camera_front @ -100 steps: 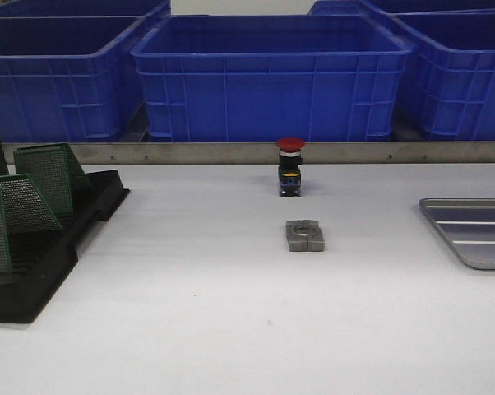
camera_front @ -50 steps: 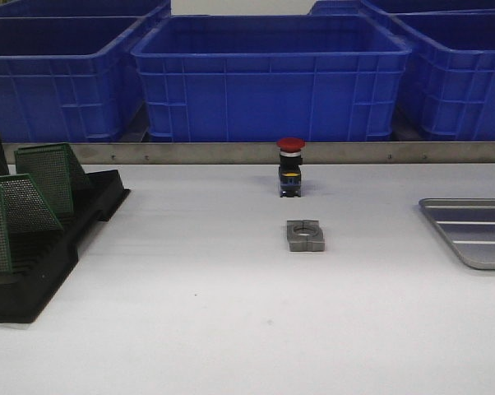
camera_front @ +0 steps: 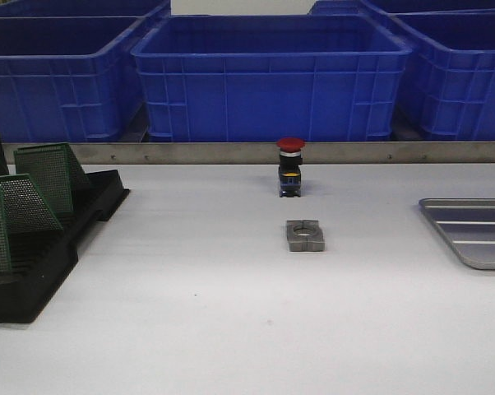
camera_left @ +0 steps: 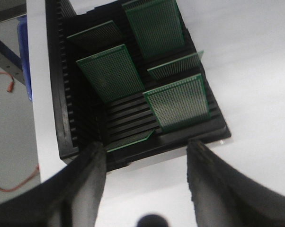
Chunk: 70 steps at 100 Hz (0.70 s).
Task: Place circuit board on tray
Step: 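Reach the left gripper down into the black rack toward a green board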
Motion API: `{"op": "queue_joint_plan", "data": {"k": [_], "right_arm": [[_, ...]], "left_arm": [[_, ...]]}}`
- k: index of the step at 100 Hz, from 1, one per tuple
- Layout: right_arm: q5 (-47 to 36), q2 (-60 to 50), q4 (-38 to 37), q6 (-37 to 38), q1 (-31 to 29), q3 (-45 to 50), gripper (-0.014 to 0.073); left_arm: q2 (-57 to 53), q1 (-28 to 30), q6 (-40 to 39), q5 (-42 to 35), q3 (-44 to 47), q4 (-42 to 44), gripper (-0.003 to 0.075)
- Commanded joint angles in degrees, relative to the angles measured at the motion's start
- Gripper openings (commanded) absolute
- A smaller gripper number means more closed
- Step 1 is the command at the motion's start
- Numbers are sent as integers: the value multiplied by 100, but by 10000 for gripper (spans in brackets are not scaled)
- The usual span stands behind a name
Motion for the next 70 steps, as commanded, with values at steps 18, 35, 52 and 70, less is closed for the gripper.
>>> {"op": "queue_joint_plan", "data": {"k": [18,35,52,70], "right_arm": [[-434,-119,-66,-17,0,-73,-61],[-434,-119,-66,-17,0,-73,-61],[-434,-119,-66,-17,0,-73,-61],[-434,-119,-66,-17,0,-73,-61]], "left_arm": [[724,19,4519,118,-306,-542,344],[970,19,6047,127,-306,-411,263],[1214,19,6387,-177,-306,-153,239],[1588,19,6396,-330,-306,65,239]]}}
